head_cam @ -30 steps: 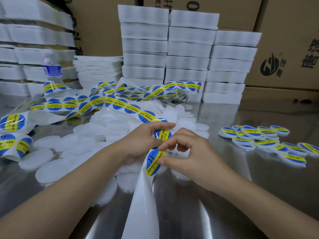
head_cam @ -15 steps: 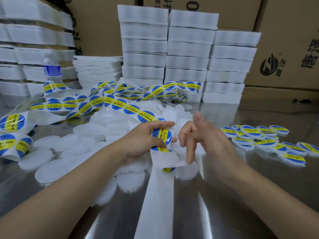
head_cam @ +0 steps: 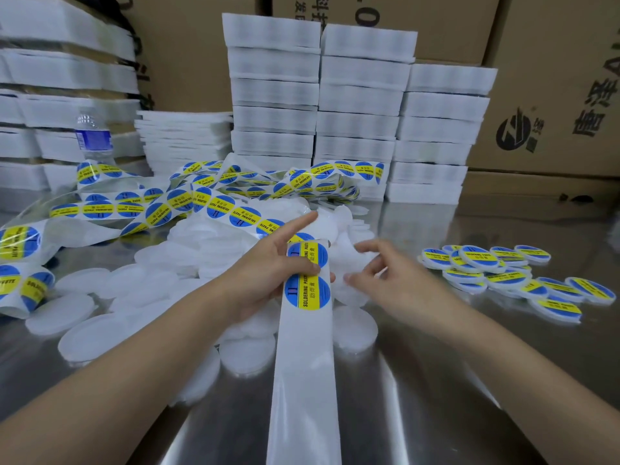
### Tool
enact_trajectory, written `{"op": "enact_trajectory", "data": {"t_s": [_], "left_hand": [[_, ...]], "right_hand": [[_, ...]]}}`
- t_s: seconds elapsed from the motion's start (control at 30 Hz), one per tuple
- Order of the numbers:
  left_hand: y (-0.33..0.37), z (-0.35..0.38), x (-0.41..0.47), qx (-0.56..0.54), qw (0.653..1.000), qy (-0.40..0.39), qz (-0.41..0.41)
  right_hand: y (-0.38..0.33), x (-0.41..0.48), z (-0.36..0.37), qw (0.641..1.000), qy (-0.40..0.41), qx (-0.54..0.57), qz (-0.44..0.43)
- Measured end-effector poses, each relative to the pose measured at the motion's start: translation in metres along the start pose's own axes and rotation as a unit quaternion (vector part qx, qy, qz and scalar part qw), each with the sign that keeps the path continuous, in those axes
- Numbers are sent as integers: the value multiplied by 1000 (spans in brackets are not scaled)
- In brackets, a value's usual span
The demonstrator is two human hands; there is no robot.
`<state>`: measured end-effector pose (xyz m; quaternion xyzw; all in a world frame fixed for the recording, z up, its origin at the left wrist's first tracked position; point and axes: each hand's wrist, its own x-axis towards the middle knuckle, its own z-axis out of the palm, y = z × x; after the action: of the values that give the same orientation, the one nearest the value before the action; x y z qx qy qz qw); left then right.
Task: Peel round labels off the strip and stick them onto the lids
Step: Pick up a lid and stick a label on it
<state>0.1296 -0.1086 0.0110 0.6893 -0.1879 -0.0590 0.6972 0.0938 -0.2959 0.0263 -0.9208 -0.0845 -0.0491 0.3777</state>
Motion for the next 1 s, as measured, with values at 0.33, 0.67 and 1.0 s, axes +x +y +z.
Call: {"op": "enact_trajectory", "data": {"t_s": [0.33,0.67,1.0], "left_hand": [[-2,-4,4,53,989,138,25],[-4,-3,4,62,994,82,44],[-6,-4,4,12,999,40,26]], "right_hand": [[2,-14,15,976,-91,-180,-80],[5,-6,9,987,74,-81,-119],[6,-2,5,968,186,-6,-168]]}}
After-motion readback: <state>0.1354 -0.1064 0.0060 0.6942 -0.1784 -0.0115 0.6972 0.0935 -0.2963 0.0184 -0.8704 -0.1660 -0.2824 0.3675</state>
